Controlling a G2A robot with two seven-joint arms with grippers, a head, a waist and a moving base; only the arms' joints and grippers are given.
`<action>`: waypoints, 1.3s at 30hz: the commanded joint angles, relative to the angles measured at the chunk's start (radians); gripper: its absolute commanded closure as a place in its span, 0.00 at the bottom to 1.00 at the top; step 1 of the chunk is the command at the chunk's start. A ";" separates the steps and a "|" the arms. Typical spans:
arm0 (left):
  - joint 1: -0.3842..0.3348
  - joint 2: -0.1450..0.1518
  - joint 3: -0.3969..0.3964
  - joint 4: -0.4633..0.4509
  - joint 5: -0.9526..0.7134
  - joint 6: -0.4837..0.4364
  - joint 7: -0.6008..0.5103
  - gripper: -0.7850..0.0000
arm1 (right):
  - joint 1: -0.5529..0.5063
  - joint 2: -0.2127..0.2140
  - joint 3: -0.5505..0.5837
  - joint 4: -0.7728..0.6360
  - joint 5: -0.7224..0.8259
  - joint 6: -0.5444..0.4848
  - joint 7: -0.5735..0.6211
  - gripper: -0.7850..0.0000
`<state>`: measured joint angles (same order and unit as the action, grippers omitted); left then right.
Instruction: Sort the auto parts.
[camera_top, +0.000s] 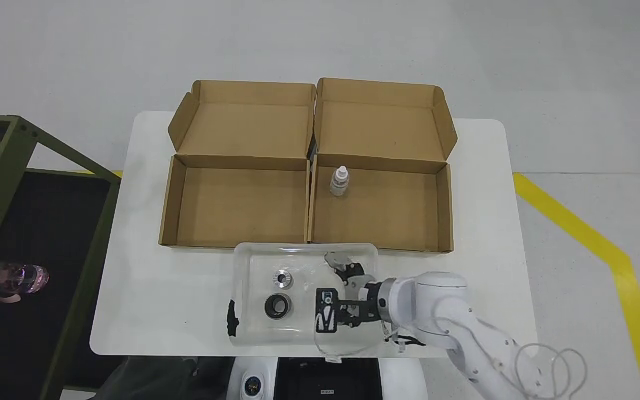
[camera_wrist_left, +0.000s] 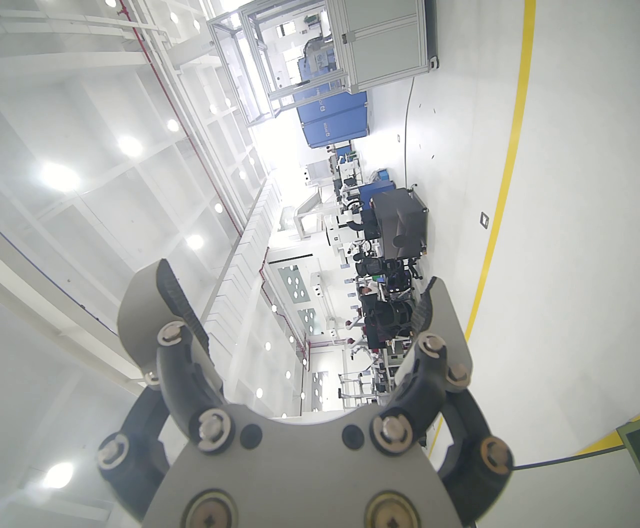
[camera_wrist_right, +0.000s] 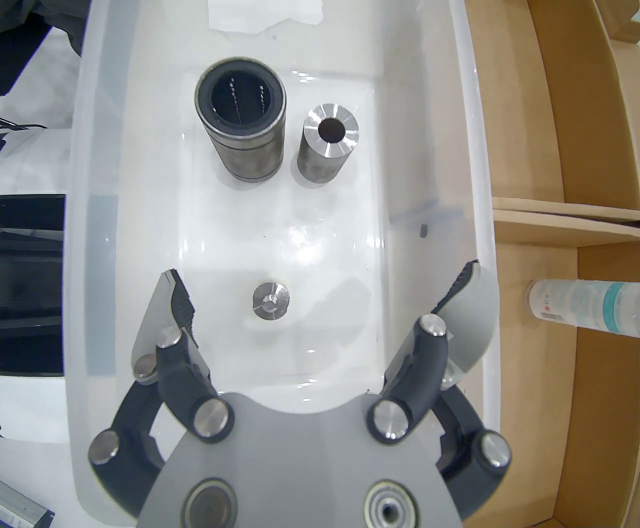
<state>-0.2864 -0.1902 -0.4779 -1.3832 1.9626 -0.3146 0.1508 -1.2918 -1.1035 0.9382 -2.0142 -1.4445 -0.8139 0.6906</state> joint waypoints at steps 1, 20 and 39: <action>0.000 0.000 0.000 0.000 0.000 0.000 0.000 0.00 | 0.004 -0.001 -0.005 0.007 -0.002 0.006 0.009 0.00; 0.000 0.000 0.000 0.000 0.000 0.000 0.000 0.00 | 0.055 -0.013 -0.092 0.072 0.009 0.022 0.116 0.52; 0.000 0.000 0.000 0.000 0.000 0.000 0.000 0.00 | 0.062 -0.007 -0.089 0.048 0.032 0.010 0.048 1.00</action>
<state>-0.2864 -0.1902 -0.4779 -1.3832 1.9626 -0.3146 0.1508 -1.2307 -1.1109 0.8461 -1.9639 -1.4115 -0.8021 0.7580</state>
